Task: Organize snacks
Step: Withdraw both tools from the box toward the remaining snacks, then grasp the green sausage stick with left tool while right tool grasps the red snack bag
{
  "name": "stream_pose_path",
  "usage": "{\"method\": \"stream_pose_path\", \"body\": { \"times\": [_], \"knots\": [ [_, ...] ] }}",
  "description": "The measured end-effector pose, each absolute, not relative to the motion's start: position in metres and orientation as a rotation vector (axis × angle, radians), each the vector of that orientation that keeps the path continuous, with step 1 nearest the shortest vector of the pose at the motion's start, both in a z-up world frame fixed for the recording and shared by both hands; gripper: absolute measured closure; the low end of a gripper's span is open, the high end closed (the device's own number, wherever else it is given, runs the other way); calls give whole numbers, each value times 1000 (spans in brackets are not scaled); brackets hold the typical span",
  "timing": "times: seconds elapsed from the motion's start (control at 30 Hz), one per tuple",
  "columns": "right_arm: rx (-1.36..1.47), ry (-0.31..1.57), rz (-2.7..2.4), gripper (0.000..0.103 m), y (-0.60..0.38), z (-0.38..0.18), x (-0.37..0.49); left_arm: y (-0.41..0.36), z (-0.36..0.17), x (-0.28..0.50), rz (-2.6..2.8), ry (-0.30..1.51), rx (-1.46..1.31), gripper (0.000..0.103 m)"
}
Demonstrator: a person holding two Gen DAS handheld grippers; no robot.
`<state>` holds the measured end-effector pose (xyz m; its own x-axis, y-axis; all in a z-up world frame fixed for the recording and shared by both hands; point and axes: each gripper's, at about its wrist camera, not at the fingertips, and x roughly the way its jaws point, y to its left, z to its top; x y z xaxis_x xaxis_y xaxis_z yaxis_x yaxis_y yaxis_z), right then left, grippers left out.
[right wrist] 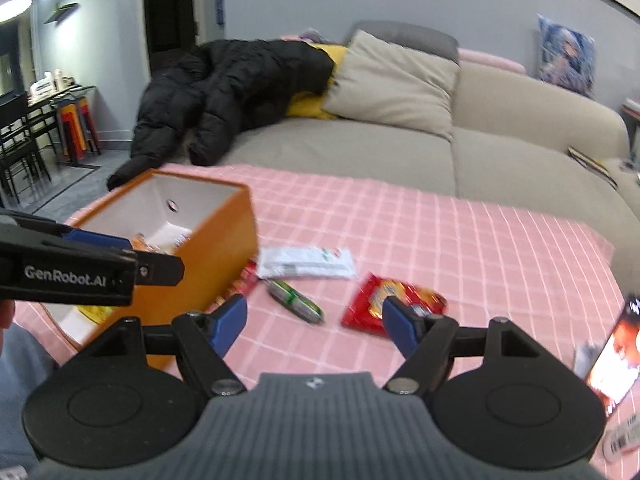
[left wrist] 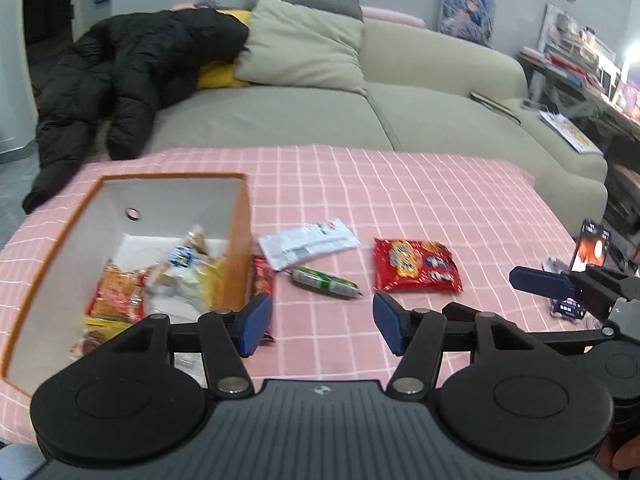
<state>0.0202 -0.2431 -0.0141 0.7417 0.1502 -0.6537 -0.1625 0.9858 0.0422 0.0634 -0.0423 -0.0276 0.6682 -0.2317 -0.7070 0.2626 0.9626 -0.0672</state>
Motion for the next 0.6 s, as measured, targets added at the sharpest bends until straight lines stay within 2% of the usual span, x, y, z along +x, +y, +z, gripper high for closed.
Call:
{"method": "stream_pose_path", "body": {
  "times": [0.3, 0.53, 0.6],
  "knots": [
    [4, 776, 108, 31, -273, -45, 39, -62, -54, 98, -265, 867, -3, 34],
    [-92, 836, 107, 31, -287, -76, 81, -78, -84, 135, -230, 946, 0, 35],
    [-128, 864, 126, 26, -292, -89, 97, -81, -92, 146, -202, 970, 3, 35]
  ]
}}
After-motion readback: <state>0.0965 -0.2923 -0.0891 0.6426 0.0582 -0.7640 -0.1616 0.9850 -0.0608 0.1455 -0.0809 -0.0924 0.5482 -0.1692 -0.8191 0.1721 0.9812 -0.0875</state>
